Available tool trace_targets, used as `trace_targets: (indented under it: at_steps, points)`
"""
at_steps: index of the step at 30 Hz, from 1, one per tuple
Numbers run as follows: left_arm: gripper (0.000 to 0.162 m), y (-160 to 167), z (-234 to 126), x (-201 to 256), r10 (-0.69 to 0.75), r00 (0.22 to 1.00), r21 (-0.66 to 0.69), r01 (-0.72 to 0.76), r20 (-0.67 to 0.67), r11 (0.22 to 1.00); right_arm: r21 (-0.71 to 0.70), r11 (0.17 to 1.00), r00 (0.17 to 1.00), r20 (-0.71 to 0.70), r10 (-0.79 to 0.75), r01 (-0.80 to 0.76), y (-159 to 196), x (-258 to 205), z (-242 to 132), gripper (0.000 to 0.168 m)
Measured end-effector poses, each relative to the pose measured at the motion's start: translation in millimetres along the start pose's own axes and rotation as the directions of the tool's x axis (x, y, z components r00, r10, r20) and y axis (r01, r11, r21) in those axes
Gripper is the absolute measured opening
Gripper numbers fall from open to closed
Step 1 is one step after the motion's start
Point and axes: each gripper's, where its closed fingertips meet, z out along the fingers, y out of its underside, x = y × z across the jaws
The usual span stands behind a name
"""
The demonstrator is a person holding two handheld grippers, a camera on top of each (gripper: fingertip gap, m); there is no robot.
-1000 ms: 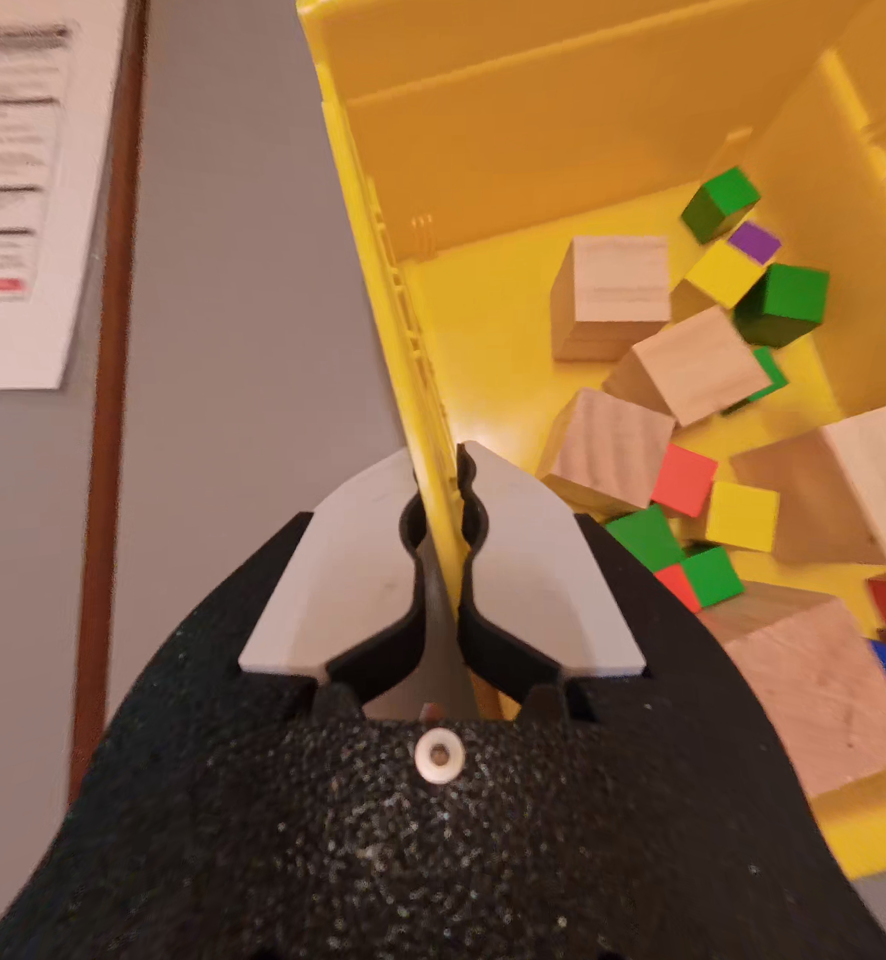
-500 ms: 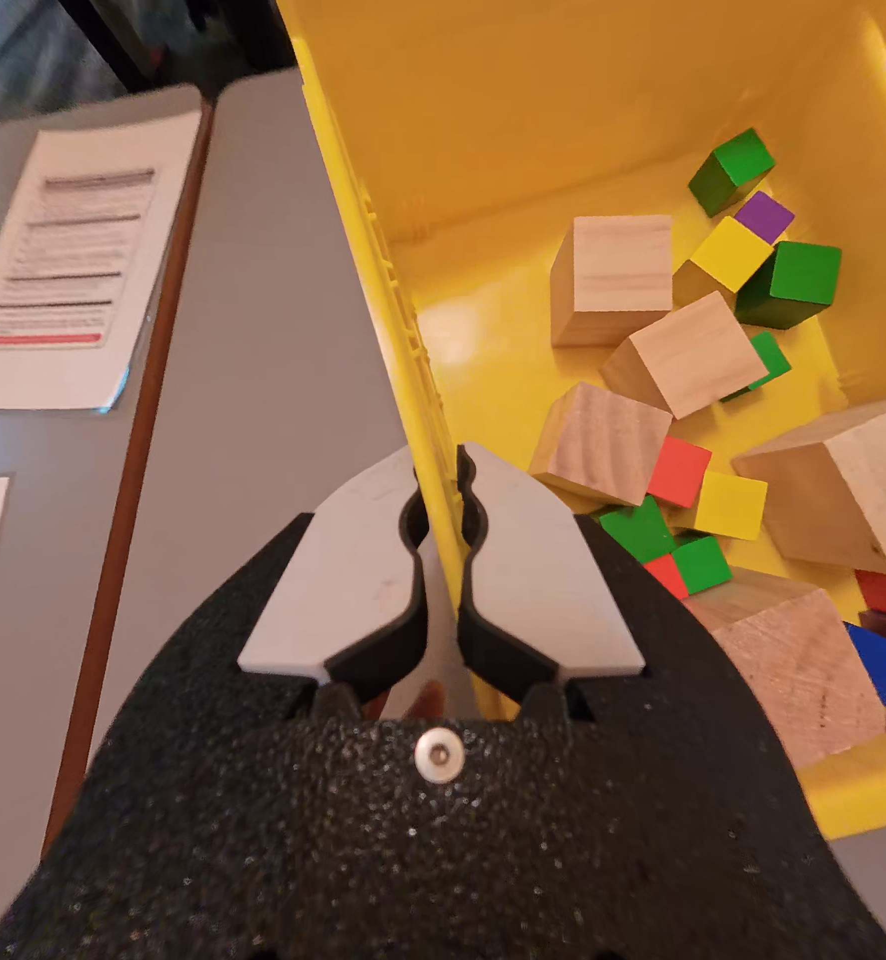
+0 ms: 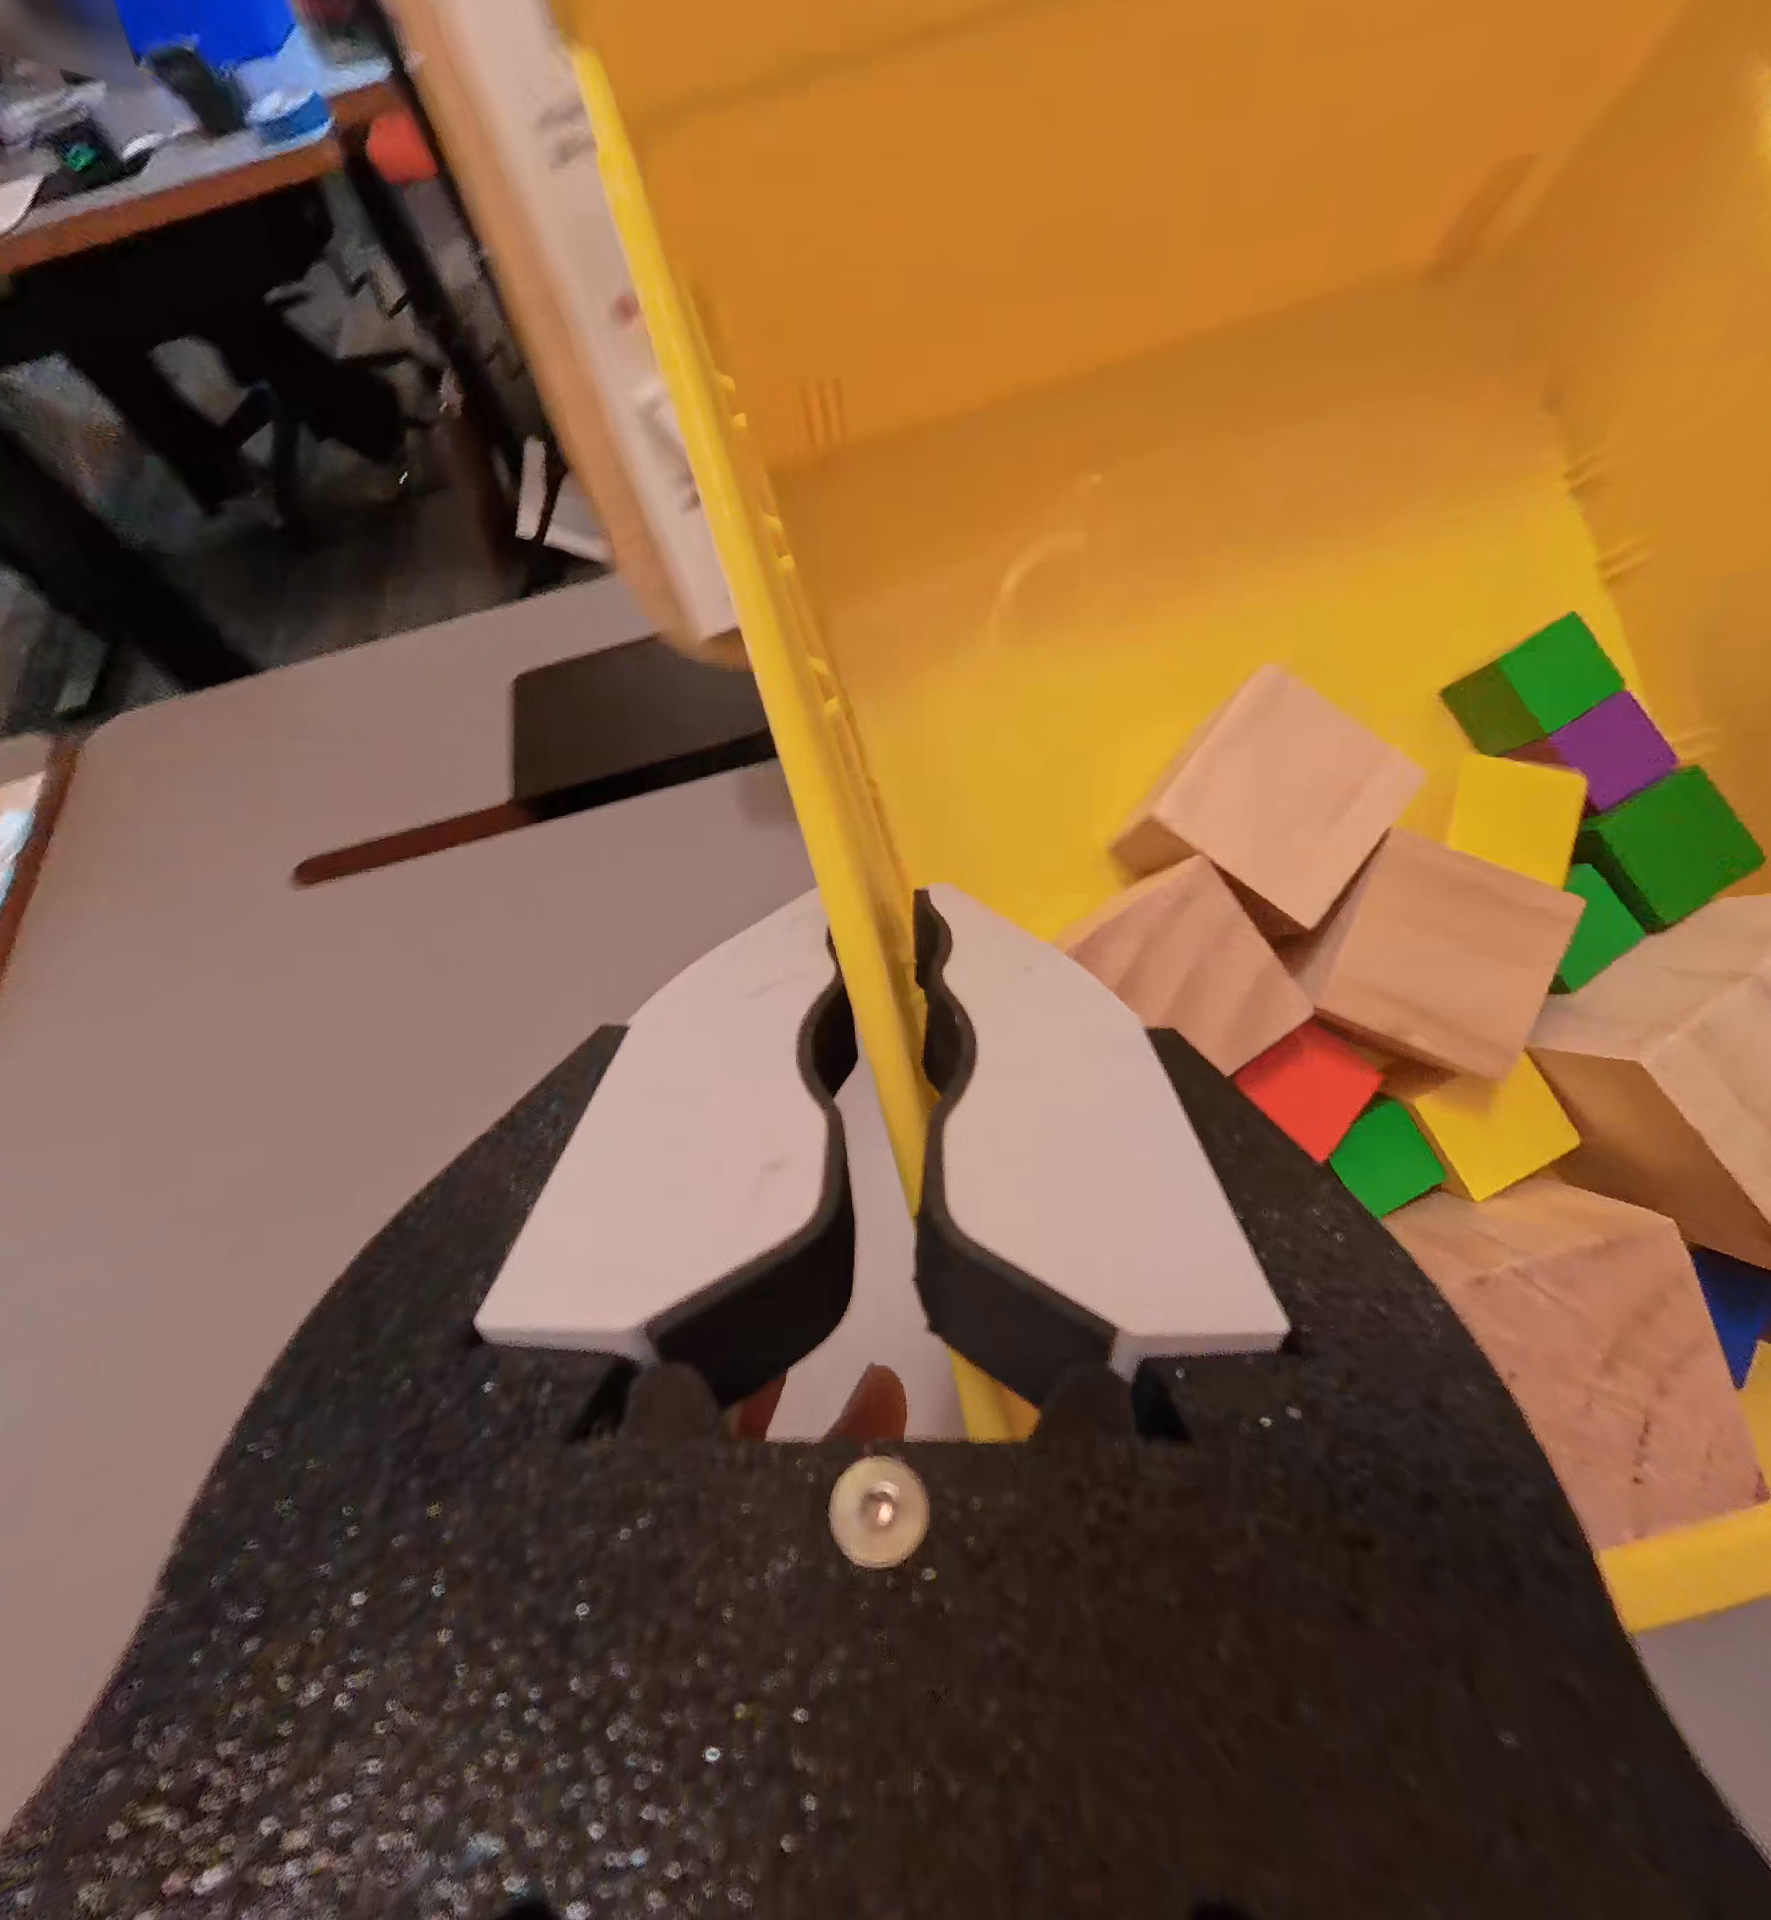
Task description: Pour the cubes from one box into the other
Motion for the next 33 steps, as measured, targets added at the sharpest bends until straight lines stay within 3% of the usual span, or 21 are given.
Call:
trace_targets:
  at_steps: [8,15,24,33]
  points:
    - [0.007,-78,16,141,0.081,0.983,0.170,-0.053,-0.164,0.984,0.119,0.991,0.981,-0.171,0.086,-0.066,-7,145,-72,0.013]
    - [0.007,-125,30,240,0.184,0.952,0.246,-0.123,-0.244,0.961,0.181,0.977,0.941,-0.297,0.161,-0.110,6,239,-115,0.013]
    - [0.008,-156,56,316,0.243,0.912,0.331,-0.129,-0.331,0.935,0.263,0.962,0.886,-0.427,0.183,-0.072,17,311,-137,0.012]
    - [0.008,-188,86,363,0.260,0.858,0.474,-0.022,-0.443,0.880,0.437,0.899,0.818,-0.524,0.238,0.018,19,353,-146,0.013]
